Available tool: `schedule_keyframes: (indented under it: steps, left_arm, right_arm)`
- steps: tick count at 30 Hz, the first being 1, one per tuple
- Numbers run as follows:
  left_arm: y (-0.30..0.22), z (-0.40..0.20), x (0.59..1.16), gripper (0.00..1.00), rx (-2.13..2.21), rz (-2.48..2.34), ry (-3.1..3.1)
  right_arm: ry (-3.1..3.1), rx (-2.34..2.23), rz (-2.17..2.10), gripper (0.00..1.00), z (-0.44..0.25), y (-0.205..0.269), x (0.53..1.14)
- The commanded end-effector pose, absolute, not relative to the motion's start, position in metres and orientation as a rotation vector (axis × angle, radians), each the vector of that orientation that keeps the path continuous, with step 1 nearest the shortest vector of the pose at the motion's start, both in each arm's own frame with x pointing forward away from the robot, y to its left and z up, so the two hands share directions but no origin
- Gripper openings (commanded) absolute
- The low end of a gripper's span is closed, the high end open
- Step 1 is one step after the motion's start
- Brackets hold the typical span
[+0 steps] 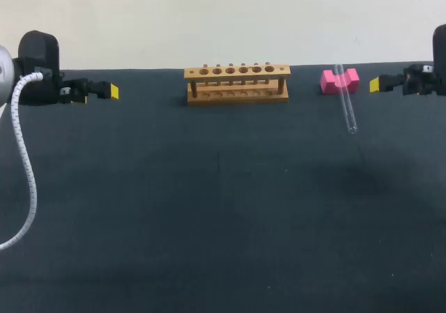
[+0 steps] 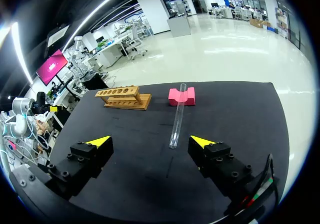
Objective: Grasp the test tube, adjust it, and insert it.
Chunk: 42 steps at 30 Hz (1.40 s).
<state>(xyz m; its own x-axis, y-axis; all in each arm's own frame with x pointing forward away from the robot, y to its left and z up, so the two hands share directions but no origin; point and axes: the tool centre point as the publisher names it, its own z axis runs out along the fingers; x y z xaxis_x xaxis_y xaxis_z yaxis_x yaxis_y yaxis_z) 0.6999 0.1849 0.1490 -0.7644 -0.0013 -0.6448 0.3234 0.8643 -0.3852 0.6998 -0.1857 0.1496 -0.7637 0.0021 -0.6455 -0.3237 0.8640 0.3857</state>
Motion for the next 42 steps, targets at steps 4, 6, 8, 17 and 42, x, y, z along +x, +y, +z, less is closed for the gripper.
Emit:
schedule_keyframes:
  steps: [4, 6, 8, 17, 42]
  left_arm:
    - [0.184, 0.150, 0.700, 1.00, 0.230, -0.632, 2.377]
    - [0.184, 0.150, 0.700, 1.00, 0.230, -0.632, 2.377]
    - [0.184, 0.150, 0.700, 1.00, 0.230, -0.632, 2.377]
    - [0.184, 0.150, 0.700, 1.00, 0.230, -0.632, 2.377]
    - [0.157, 0.149, 0.743, 1.00, 0.821, -0.869, 1.943]
  right_arm:
    - [2.370, -0.230, 0.635, 1.00, 0.150, -0.185, 0.699]
    - [2.370, -0.230, 0.635, 1.00, 0.150, -0.185, 0.699]
    - [2.370, -0.230, 0.635, 1.00, 0.150, -0.185, 0.699]
    - [2.370, -0.230, 0.635, 1.00, 0.150, -0.185, 0.699]
    - [2.370, -0.230, 0.635, 1.00, 0.150, -0.185, 0.699]
